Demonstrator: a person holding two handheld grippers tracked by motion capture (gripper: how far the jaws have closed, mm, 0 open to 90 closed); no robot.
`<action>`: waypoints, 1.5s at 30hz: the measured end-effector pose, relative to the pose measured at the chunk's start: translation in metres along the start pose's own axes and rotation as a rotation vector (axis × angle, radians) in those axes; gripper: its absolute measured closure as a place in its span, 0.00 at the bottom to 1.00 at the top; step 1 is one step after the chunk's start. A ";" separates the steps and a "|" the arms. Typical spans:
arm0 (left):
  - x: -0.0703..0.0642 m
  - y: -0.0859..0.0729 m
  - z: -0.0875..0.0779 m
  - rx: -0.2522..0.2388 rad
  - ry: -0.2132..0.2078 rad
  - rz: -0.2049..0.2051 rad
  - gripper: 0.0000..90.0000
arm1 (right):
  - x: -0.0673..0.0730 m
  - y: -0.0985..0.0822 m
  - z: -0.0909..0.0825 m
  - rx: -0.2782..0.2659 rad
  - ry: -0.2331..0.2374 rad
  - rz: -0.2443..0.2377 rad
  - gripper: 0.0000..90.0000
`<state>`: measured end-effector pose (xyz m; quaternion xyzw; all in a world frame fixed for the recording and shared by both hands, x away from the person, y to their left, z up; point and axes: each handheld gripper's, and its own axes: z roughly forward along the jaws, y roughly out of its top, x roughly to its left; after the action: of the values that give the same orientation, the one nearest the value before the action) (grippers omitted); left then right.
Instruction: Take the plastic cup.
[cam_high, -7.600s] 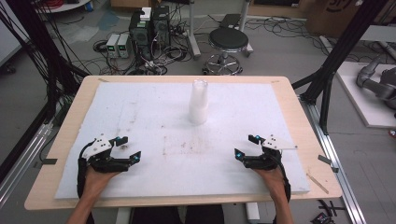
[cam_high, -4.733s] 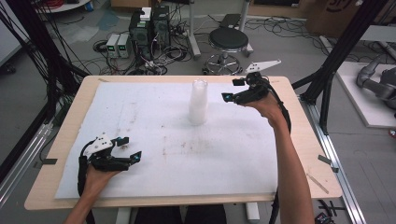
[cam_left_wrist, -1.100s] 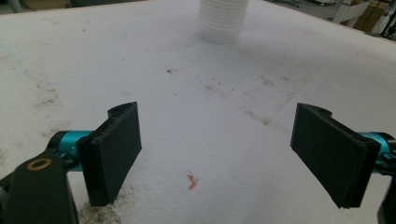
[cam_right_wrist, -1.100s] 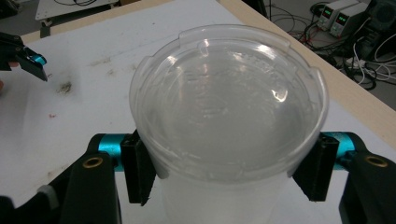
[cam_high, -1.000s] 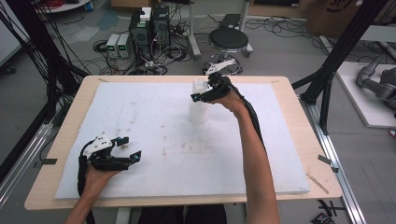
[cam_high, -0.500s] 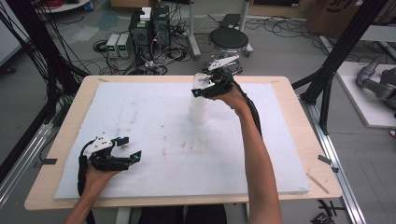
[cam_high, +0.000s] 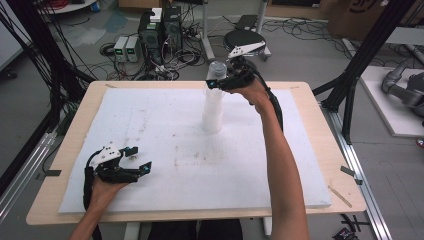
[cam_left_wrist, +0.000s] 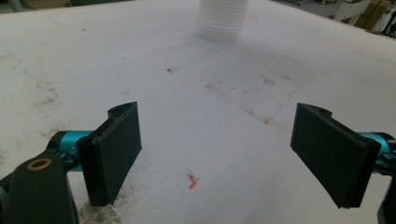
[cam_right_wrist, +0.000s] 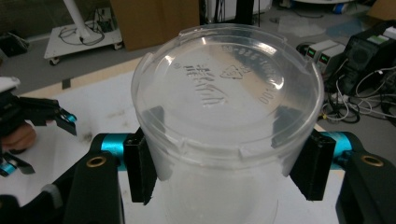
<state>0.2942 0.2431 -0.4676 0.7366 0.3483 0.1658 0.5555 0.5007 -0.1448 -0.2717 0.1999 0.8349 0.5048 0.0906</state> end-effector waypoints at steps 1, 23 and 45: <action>0.000 0.000 0.000 0.000 0.000 -0.001 0.18 | 0.001 0.006 -0.004 0.005 -0.006 -0.005 0.40; 0.000 0.000 0.000 0.003 -0.005 -0.006 0.18 | 0.031 0.016 -0.033 -0.044 0.059 -0.070 0.40; 0.000 0.000 0.001 0.012 -0.005 -0.008 0.18 | 0.104 -0.052 -0.070 -0.103 0.155 -0.137 0.42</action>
<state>0.2952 0.2425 -0.4676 0.7389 0.3509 0.1596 0.5526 0.3697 -0.1786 -0.2794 0.0978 0.8240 0.5536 0.0701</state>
